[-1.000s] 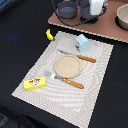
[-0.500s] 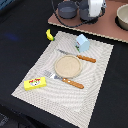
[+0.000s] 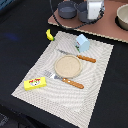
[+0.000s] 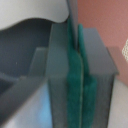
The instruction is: Interact with the objects in diverse but meaningful ways.
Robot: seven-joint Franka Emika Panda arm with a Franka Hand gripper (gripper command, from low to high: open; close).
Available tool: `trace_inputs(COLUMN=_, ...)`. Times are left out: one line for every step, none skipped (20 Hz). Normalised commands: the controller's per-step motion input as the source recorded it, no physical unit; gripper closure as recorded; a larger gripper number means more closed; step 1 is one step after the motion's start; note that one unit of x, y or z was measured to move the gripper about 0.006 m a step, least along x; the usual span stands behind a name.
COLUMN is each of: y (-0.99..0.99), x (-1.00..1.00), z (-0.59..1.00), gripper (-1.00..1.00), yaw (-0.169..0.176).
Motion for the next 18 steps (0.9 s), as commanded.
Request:
trace_inputs(y=0.33, x=-0.02, z=-0.06, gripper=1.00, yaw=0.069)
trace_inputs(y=0.32, x=0.00, z=-0.06, gripper=1.00, yaw=0.068)
trace_inputs(y=0.30, x=0.00, z=-0.06, gripper=1.00, yaw=0.063)
trace_inputs(y=0.30, x=0.00, z=-0.04, gripper=1.00, yaw=0.058)
trace_inputs(y=0.28, x=0.01, z=0.00, gripper=1.00, yaw=0.047)
trace_inputs(y=0.24, x=0.11, z=0.00, gripper=1.00, yaw=0.024)
trace_inputs(y=0.21, x=0.40, z=0.10, gripper=1.00, yaw=0.000)
trace_inputs(y=0.15, x=0.46, z=0.22, gripper=1.00, yaw=0.000)
trace_inputs(y=0.16, x=0.57, z=0.33, gripper=1.00, yaw=-0.015)
trace_inputs(y=0.17, x=0.63, z=0.36, gripper=1.00, yaw=-0.029)
trace_inputs(y=0.12, x=0.64, z=0.39, gripper=1.00, yaw=-0.050)
trace_inputs(y=0.11, x=0.62, z=0.39, gripper=1.00, yaw=-0.066)
trace_inputs(y=0.13, x=0.62, z=0.37, gripper=1.00, yaw=-0.078)
trace_inputs(y=0.13, x=0.61, z=0.35, gripper=1.00, yaw=-0.089)
trace_inputs(y=0.13, x=0.60, z=0.35, gripper=1.00, yaw=-0.097)
trace_inputs(y=0.16, x=0.59, z=0.33, gripper=1.00, yaw=-0.095)
trace_inputs(y=0.13, x=0.51, z=0.26, gripper=1.00, yaw=-0.094)
trace_inputs(y=0.09, x=0.43, z=0.14, gripper=1.00, yaw=-0.084)
